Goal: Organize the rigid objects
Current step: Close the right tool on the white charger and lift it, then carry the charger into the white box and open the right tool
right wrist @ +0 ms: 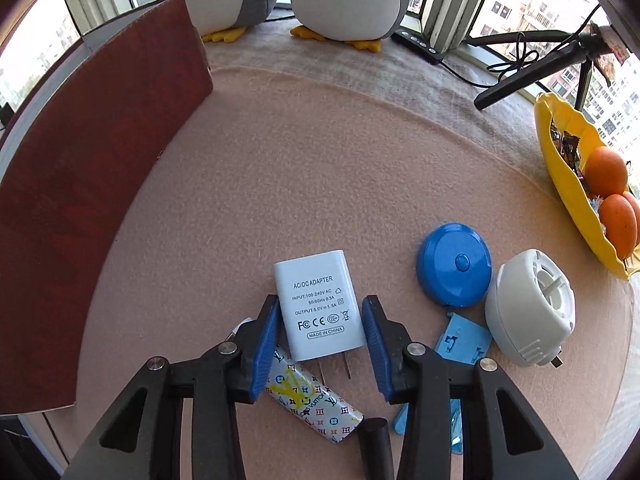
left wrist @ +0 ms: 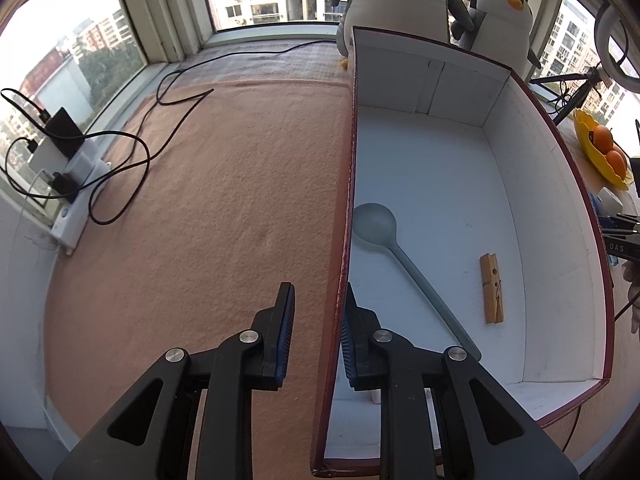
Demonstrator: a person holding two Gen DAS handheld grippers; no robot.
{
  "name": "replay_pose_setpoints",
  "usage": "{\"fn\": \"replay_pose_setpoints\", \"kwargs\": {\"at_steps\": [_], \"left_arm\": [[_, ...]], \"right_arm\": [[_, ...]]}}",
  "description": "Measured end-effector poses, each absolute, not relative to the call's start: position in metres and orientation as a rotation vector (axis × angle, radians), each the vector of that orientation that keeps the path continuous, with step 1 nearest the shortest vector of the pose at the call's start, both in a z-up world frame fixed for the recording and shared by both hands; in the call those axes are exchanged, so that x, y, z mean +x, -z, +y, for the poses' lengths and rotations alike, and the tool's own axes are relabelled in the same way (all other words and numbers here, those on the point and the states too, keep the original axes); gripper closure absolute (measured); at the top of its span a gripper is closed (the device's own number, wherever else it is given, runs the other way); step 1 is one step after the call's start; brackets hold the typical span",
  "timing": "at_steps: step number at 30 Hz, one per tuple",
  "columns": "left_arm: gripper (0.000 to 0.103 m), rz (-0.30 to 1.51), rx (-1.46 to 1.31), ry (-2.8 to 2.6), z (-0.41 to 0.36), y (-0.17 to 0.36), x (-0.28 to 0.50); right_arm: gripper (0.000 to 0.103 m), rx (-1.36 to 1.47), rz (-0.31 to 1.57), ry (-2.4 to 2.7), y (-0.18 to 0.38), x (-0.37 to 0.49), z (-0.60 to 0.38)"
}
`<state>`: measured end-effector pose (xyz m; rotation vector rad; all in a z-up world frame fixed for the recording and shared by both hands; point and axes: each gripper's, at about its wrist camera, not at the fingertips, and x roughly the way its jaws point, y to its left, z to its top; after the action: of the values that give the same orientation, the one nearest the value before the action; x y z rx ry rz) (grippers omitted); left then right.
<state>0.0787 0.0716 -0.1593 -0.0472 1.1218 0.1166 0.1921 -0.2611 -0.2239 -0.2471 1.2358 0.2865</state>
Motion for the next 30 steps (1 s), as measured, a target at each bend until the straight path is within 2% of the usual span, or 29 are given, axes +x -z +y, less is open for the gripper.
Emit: {"fn": "replay_pose_setpoints", "kwargs": {"at_steps": [5, 15, 25, 30], "left_arm": [[0.083, 1.119, -0.049, -0.112, 0.071, 0.159, 0.079], [0.083, 1.114, -0.054, -0.1, 0.071, 0.159, 0.08], [0.083, 1.093, -0.069, -0.076, 0.071, 0.156, 0.081], [0.083, 1.082, -0.078, -0.071, 0.074, 0.155, 0.079]], "right_arm": [[0.071, -0.169, 1.207, -0.256, 0.22, 0.186, -0.269], [0.071, 0.016, 1.113, -0.172, 0.198, 0.156, -0.291], [0.071, -0.02, 0.926, -0.268, 0.111, 0.117, -0.236], [0.071, -0.067, 0.876, -0.365, 0.084, 0.102, -0.189]]}}
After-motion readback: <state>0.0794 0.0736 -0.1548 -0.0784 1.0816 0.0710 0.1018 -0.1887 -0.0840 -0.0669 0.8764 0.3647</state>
